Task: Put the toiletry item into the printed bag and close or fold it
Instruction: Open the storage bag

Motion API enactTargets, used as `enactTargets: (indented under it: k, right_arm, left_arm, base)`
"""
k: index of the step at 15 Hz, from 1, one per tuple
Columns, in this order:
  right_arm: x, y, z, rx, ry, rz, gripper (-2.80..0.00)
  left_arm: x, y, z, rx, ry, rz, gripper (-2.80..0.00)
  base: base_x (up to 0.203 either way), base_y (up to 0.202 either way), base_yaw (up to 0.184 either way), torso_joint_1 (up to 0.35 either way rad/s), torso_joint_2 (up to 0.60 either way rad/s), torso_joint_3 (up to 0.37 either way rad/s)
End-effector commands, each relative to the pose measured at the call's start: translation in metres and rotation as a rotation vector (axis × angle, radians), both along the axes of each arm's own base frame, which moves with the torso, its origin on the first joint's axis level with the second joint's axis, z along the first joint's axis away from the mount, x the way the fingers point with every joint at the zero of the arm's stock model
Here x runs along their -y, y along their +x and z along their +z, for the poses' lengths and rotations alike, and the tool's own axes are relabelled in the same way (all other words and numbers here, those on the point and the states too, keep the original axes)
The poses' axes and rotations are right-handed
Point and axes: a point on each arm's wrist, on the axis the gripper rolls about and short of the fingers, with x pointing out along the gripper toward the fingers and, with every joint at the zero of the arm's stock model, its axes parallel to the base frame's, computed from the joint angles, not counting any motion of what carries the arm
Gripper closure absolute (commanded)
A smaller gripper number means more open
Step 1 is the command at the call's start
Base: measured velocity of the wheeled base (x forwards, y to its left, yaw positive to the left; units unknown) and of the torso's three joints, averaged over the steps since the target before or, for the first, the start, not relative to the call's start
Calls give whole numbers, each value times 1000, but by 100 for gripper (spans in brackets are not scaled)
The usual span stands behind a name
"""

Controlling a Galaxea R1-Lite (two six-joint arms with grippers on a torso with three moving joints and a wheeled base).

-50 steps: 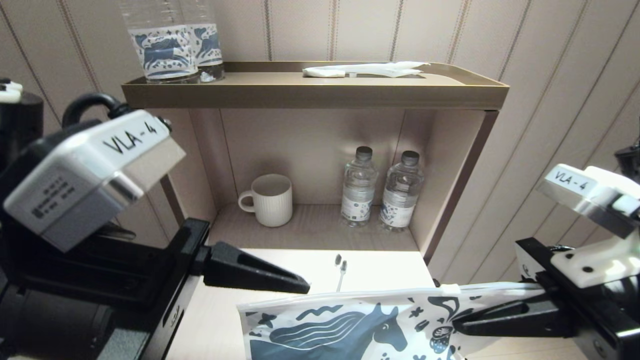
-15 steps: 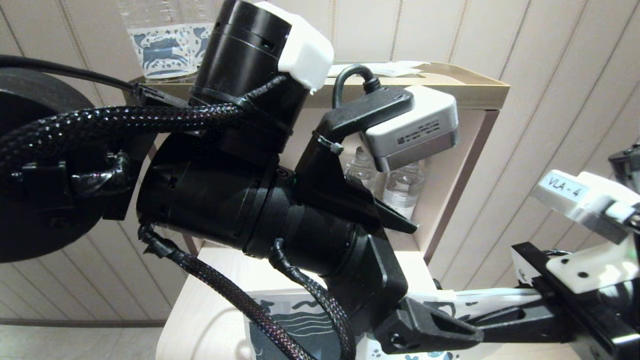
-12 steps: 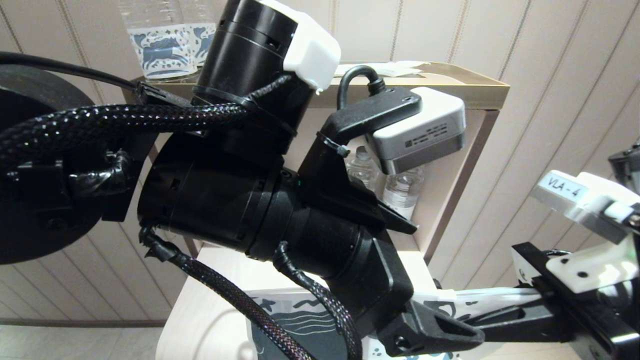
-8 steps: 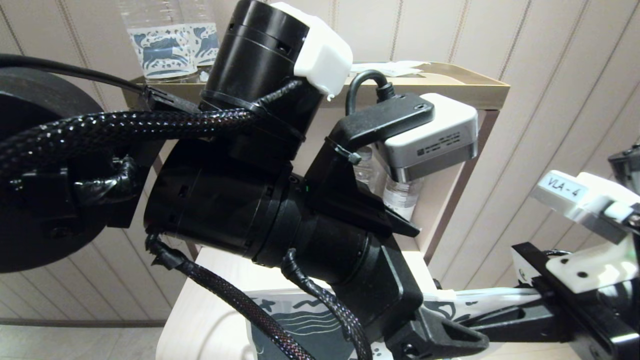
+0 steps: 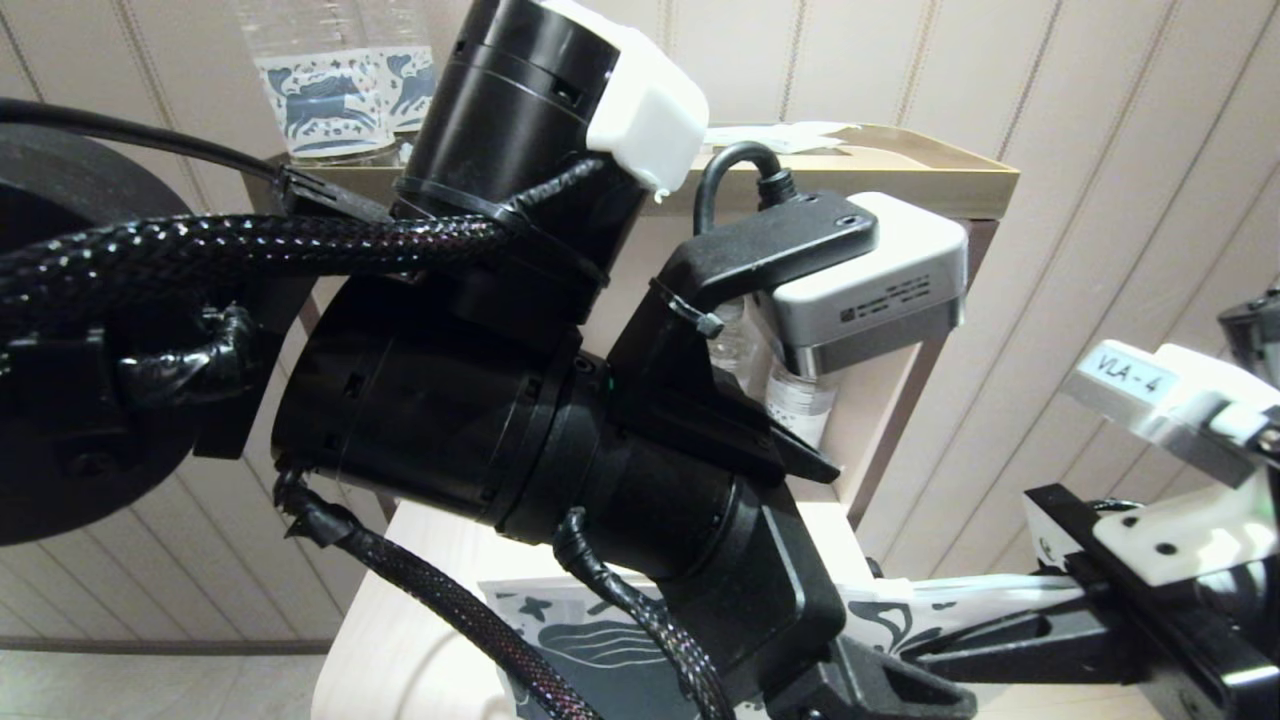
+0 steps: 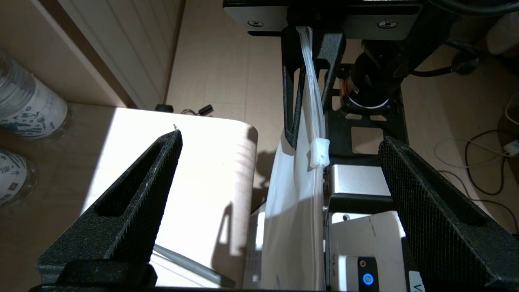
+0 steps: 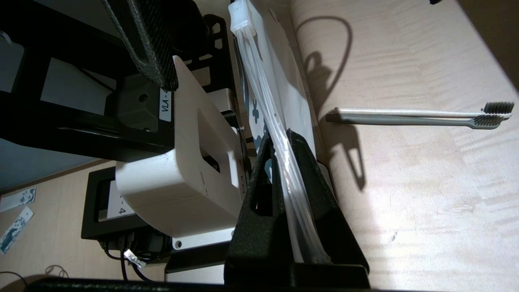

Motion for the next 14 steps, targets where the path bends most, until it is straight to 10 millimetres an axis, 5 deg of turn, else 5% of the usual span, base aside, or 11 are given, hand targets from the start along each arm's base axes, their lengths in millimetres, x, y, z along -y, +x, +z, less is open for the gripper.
enactTargets:
  k: [1, 2, 14]
  right_arm:
    - [0, 0, 0, -3, 1, 7, 0]
    - [0, 0, 0, -3, 1, 7, 0]
    - [-1, 1, -1, 2, 4, 8, 0]
  left_arm:
    - [0, -2, 3, 16, 2, 13, -280]
    - [1, -4, 4, 20, 3, 14, 0]
    - [0, -5, -4, 36, 53, -1, 0]
  base:
    - [0, 0, 0, 0, 0, 0]
    - [0, 0, 0, 0, 0, 0]
    - [0, 0, 0, 0, 0, 0]
